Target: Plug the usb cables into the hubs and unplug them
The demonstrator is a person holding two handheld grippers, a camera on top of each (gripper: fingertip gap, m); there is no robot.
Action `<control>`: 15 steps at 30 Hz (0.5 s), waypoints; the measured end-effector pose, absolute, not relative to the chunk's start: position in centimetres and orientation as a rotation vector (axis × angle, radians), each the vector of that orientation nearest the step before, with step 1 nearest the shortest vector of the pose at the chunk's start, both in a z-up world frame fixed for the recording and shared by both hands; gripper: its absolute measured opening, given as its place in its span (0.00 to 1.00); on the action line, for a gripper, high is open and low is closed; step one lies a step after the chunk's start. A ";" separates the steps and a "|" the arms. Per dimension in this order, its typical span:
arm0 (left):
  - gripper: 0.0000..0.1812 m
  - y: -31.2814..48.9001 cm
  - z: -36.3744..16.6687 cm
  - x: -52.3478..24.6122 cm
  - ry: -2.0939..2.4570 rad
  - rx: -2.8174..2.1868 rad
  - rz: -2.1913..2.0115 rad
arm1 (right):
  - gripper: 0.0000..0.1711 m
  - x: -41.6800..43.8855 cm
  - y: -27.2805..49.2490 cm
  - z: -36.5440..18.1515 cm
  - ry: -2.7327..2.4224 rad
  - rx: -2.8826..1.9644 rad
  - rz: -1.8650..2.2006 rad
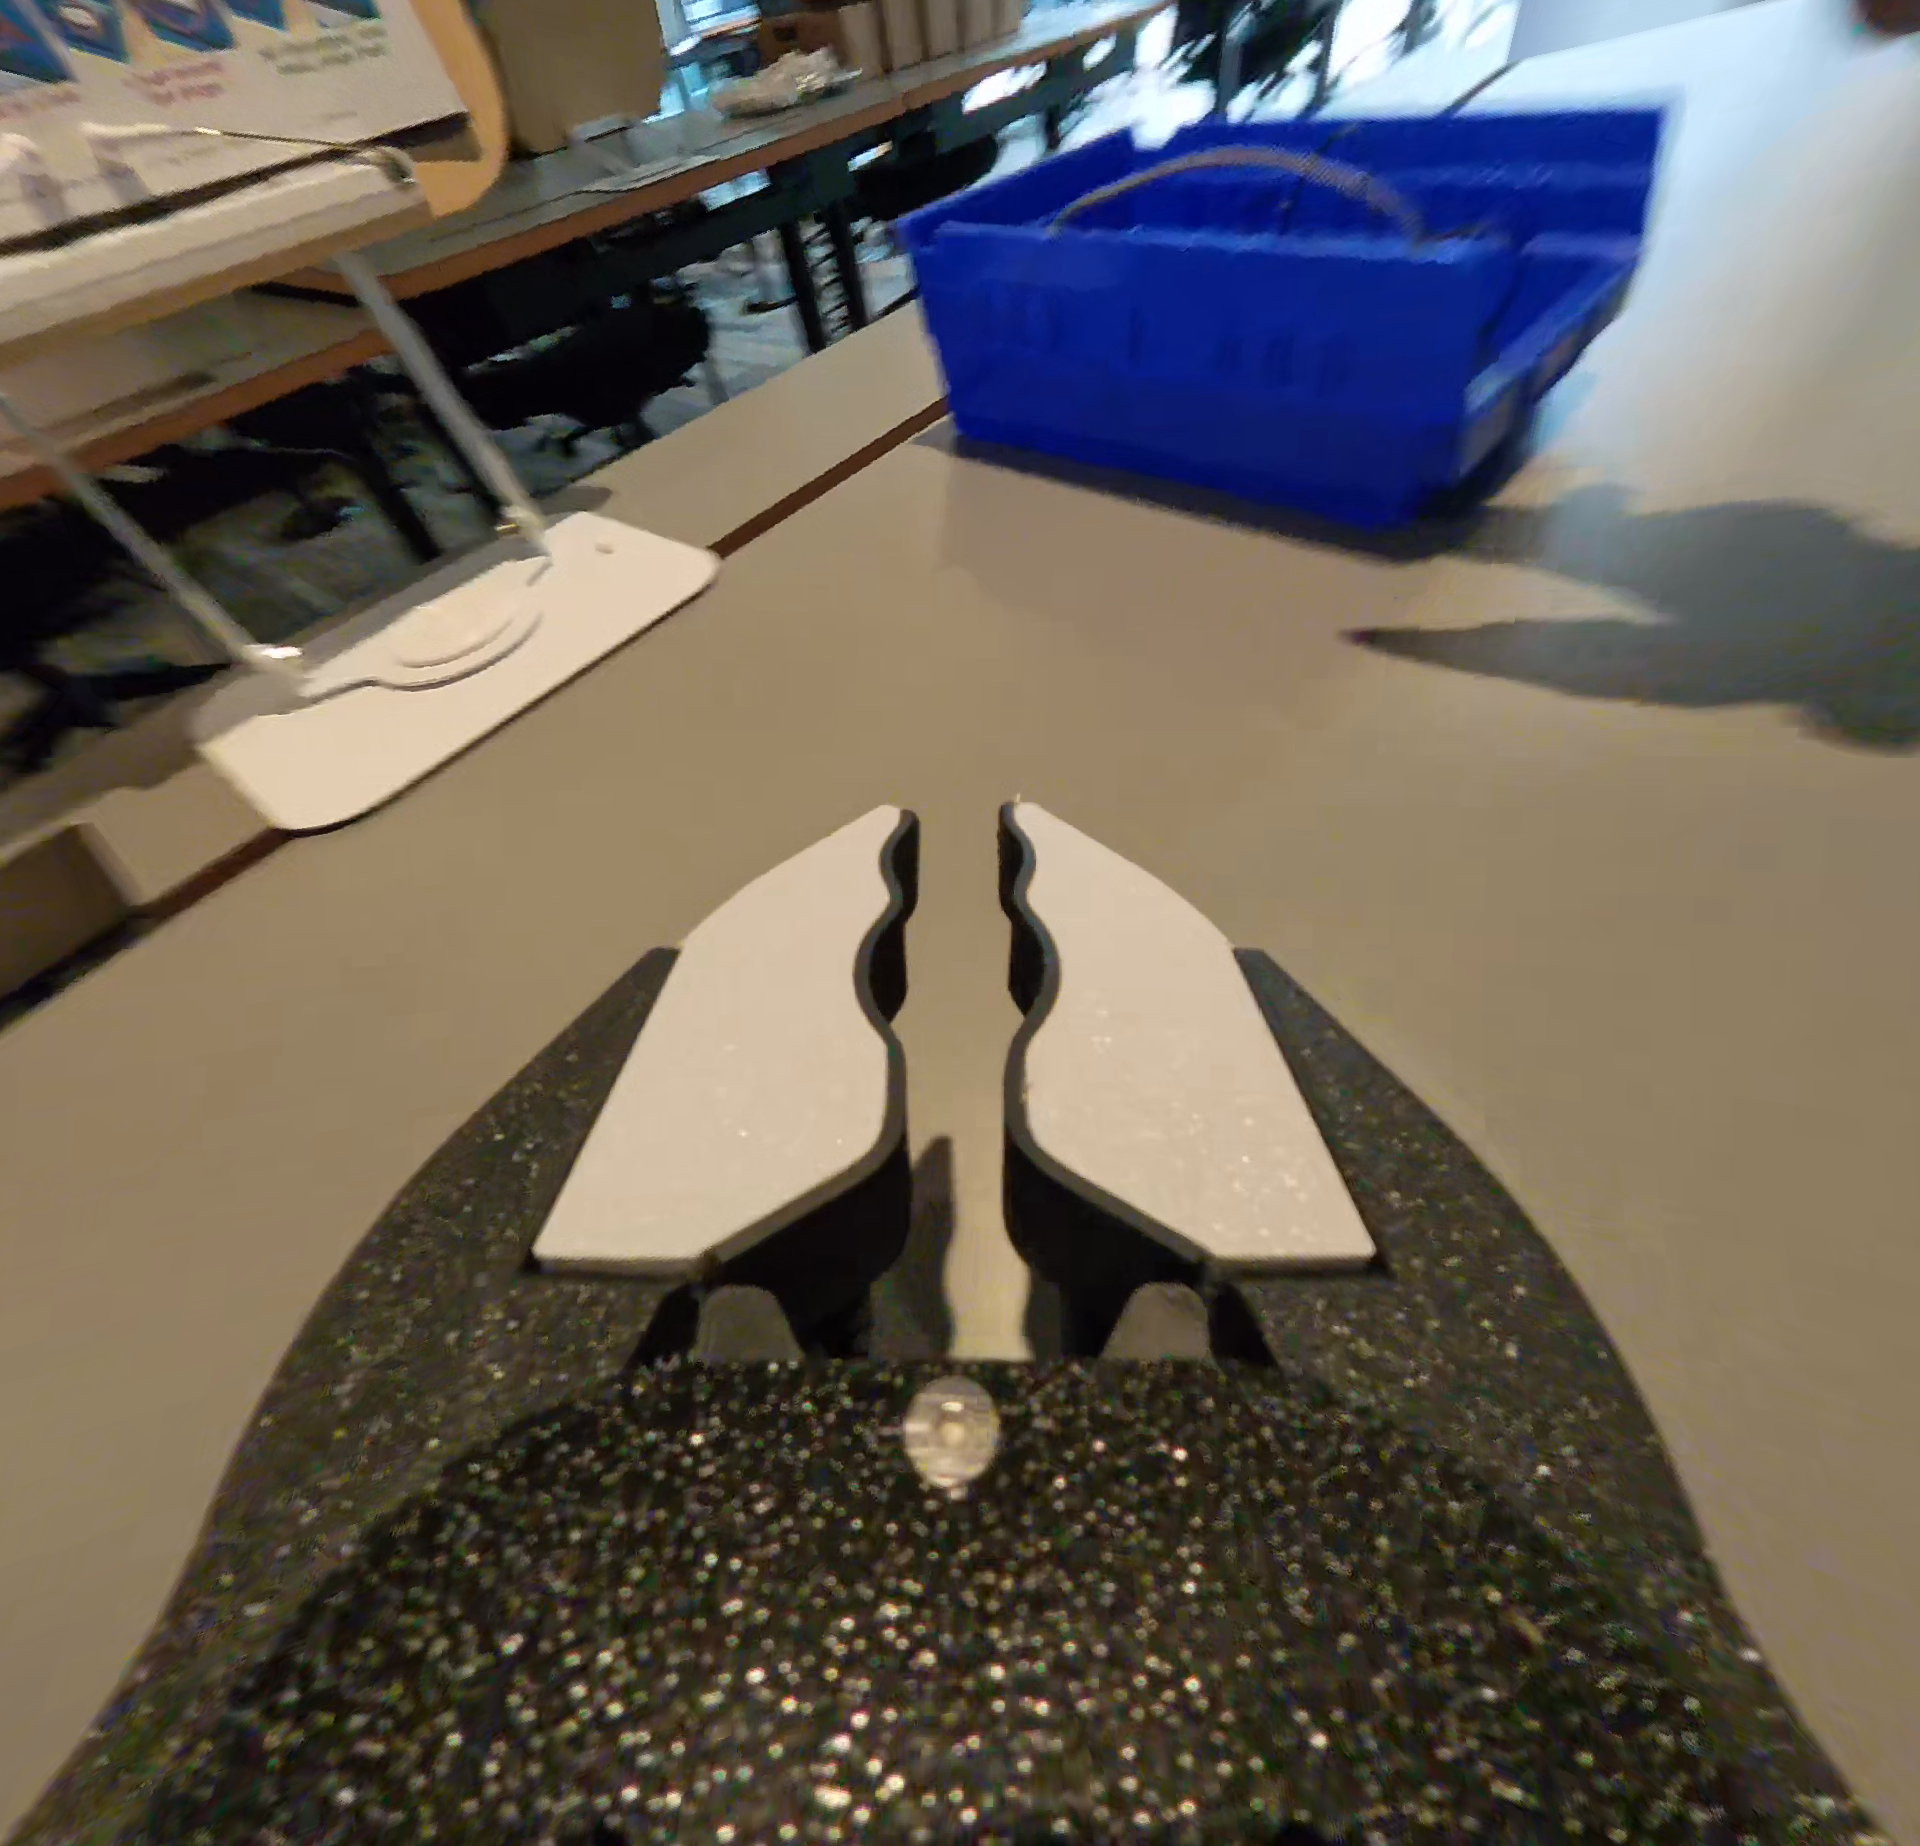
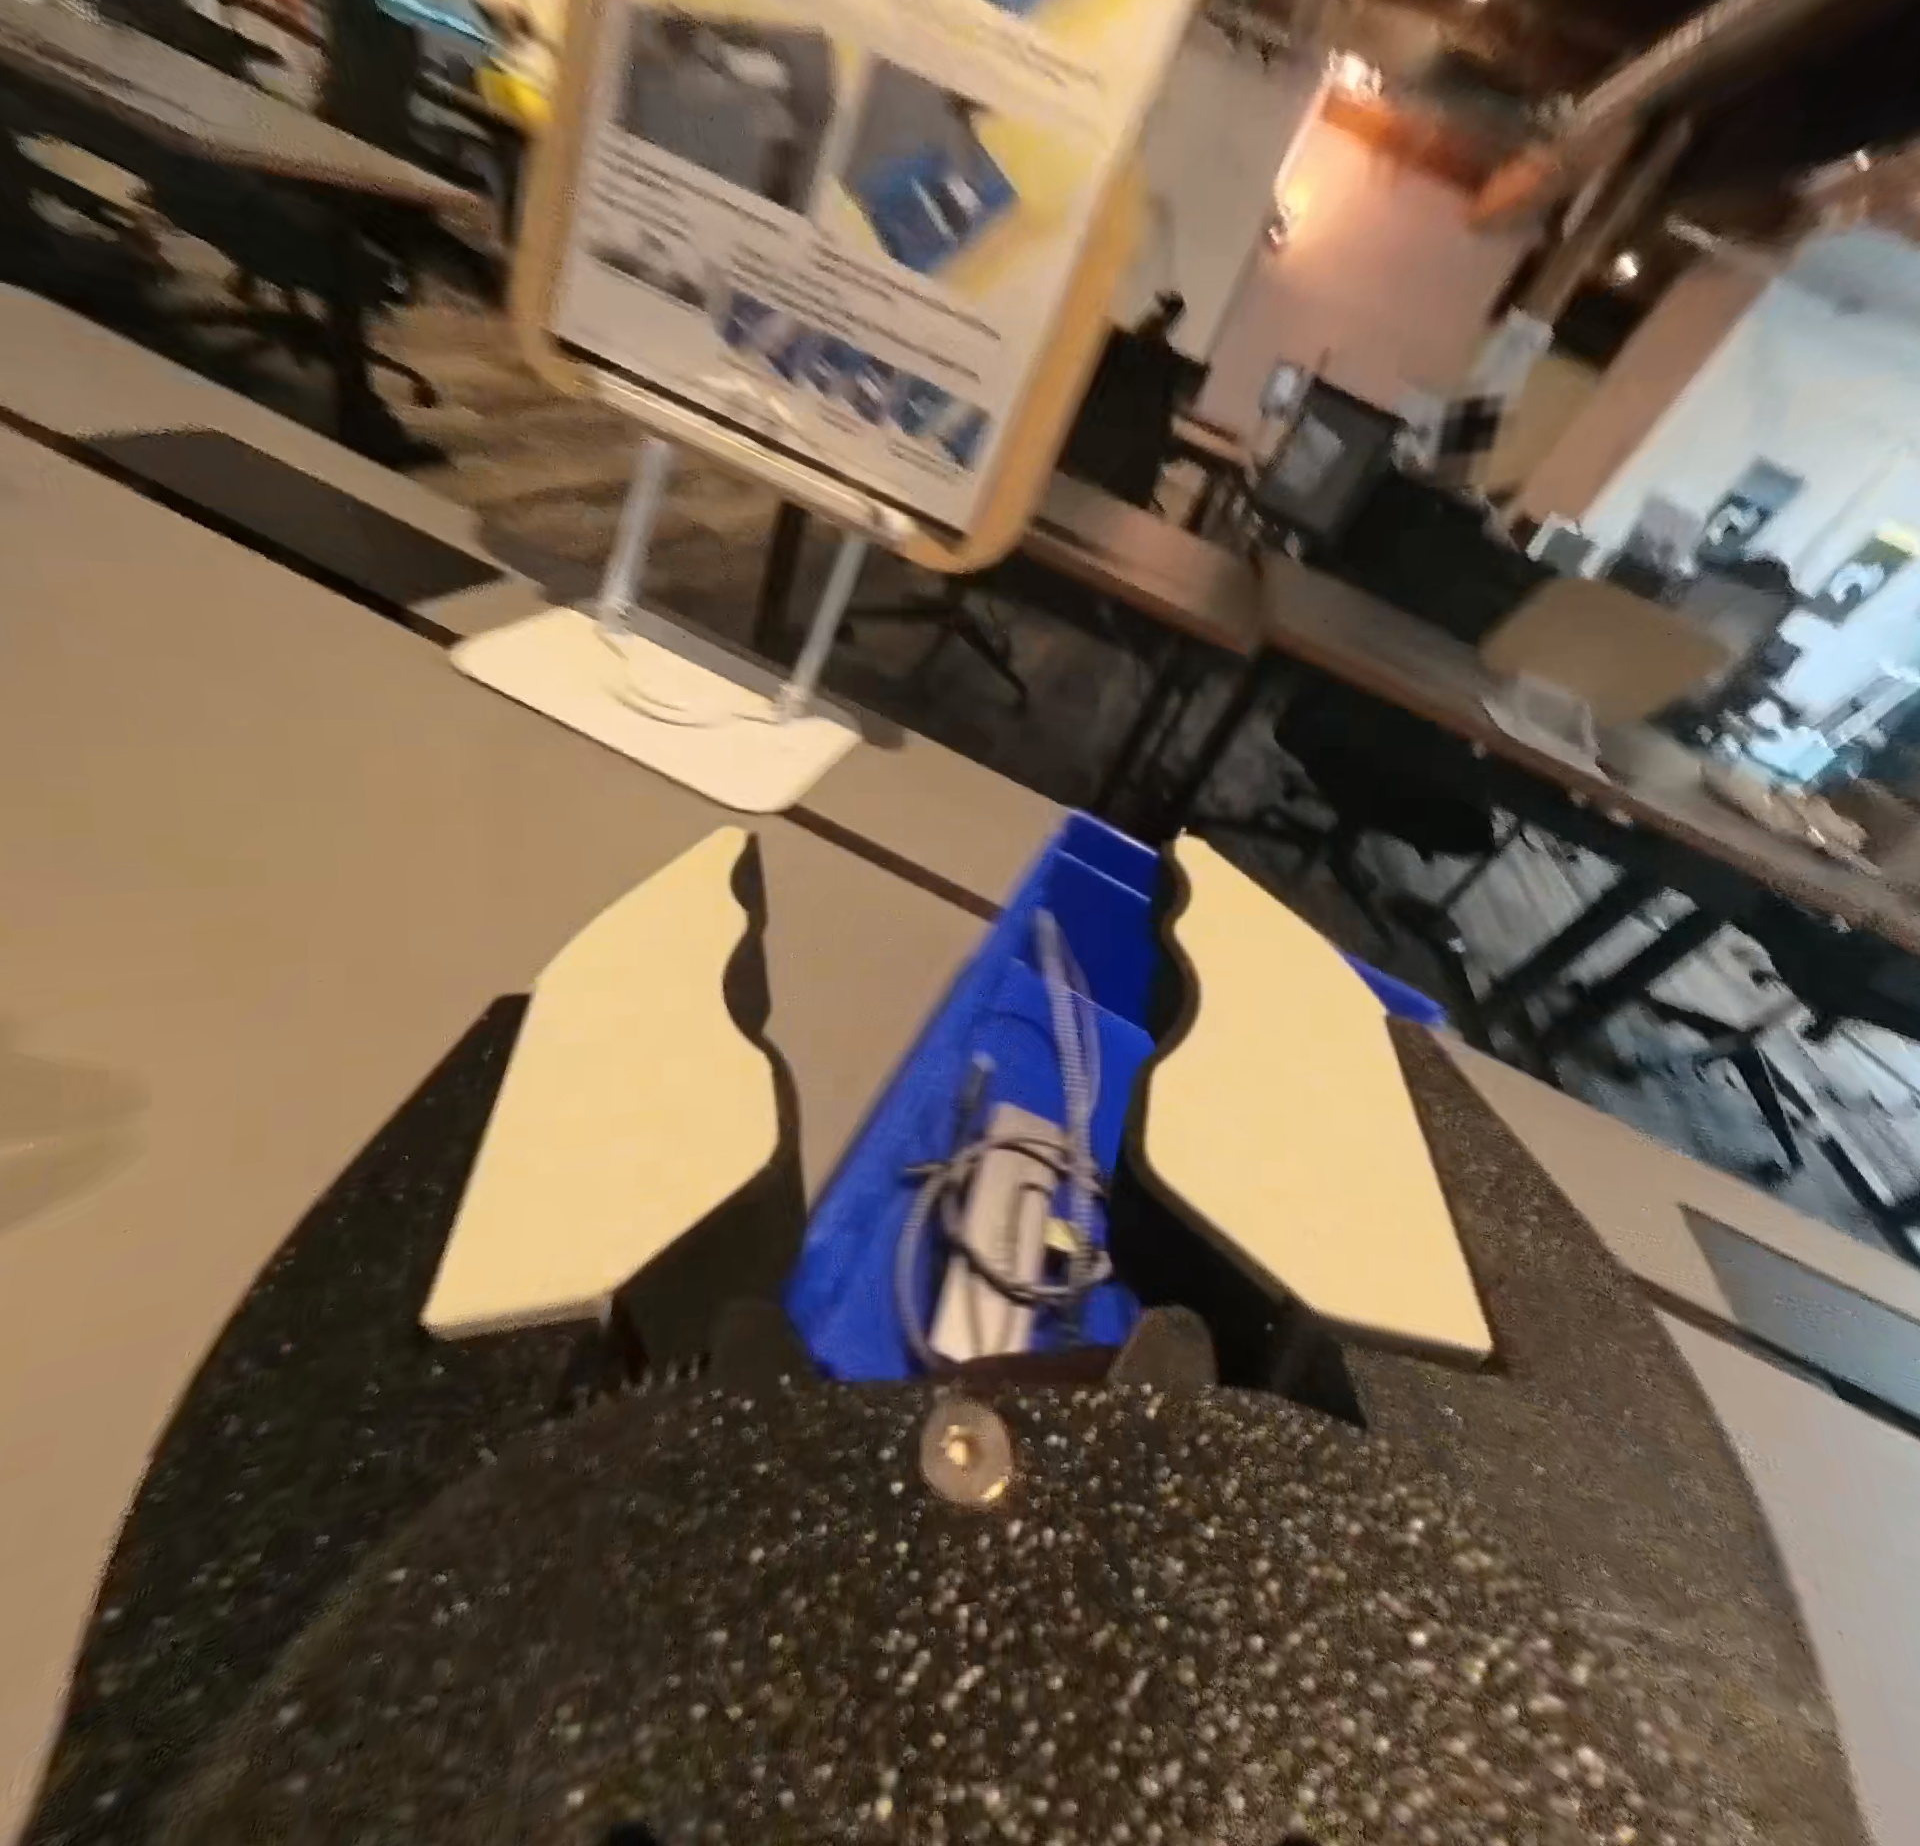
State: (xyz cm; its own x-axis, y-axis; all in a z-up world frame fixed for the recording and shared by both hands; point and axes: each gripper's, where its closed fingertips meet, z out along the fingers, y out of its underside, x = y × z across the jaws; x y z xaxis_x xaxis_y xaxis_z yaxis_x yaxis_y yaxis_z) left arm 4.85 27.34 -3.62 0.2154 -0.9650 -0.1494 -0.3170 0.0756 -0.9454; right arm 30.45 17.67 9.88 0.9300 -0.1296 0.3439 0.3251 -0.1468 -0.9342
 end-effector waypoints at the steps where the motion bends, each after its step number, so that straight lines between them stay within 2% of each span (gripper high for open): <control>1: 0.09 28.2 -3.9 4.4 1.299 -1.445 -0.680 | 0.41 28.0 17.0 9.7 -0.187 -1.651 -0.369; 5: 0.10 30.7 -4.6 2.9 1.294 -1.440 -0.406 | 0.34 18.1 15.3 7.1 -0.334 -1.595 -0.192; 8: 0.11 31.6 -4.1 2.1 1.249 -1.459 -0.381 | 0.29 12.4 15.5 2.6 -0.397 -1.602 -0.041; 12: 0.11 33.3 -2.8 -0.4 1.153 -1.500 -0.336 | 0.23 8.7 16.8 -2.9 -0.442 -1.637 -0.028; 15: 0.11 35.3 -0.9 -4.2 1.039 -1.527 -0.276 | 0.24 6.6 16.7 -3.0 -0.533 -1.621 -0.046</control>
